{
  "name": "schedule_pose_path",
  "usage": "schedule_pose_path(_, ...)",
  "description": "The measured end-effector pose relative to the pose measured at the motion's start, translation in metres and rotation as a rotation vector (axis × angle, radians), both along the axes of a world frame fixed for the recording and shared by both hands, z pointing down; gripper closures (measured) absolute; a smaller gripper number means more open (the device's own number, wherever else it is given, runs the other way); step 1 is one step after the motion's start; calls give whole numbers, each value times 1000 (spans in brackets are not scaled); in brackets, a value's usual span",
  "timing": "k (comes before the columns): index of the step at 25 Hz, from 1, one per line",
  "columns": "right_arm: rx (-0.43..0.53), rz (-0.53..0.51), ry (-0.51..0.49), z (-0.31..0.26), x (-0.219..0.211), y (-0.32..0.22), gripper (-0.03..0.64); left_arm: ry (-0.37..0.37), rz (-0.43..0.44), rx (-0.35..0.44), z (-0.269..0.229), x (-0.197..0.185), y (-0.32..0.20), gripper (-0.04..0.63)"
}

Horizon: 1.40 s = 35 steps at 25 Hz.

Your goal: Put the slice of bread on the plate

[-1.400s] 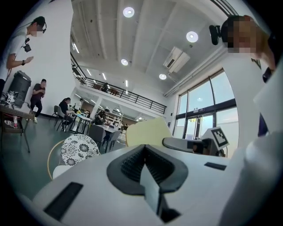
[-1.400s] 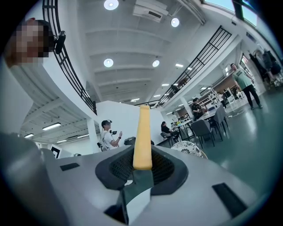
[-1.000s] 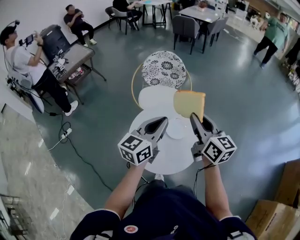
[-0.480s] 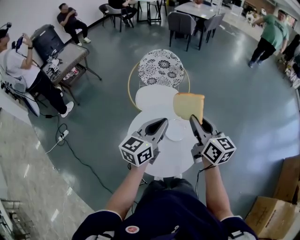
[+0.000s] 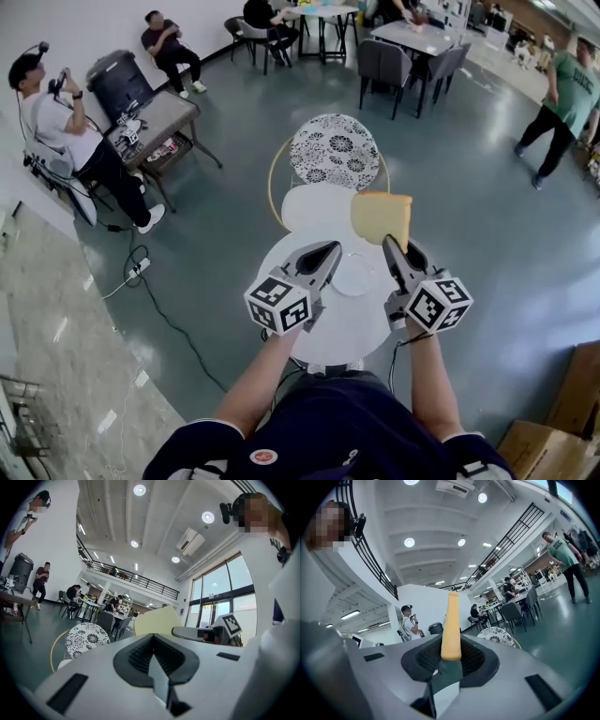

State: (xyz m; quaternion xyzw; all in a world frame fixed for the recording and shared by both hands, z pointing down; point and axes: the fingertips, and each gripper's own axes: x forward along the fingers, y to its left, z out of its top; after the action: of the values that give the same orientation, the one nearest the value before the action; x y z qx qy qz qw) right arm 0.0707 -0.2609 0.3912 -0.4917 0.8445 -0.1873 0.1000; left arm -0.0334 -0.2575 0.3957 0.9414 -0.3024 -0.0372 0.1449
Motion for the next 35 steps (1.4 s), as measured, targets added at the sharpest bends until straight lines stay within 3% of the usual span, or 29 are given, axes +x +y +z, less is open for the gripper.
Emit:
schedule_pose_path(14, -40, -1, -13, 19, 25, -7, 529, -52, -4, -11, 15, 21, 1, 590)
schedule_pose_path(26, -330, -36, -59, 133, 30, -14, 531, -119, -37, -91, 80, 17, -3, 589)
schedule_pose_path(35, -514, -87, -64, 228, 2, -18, 529, -150, -65, -184, 137, 3, 7, 589)
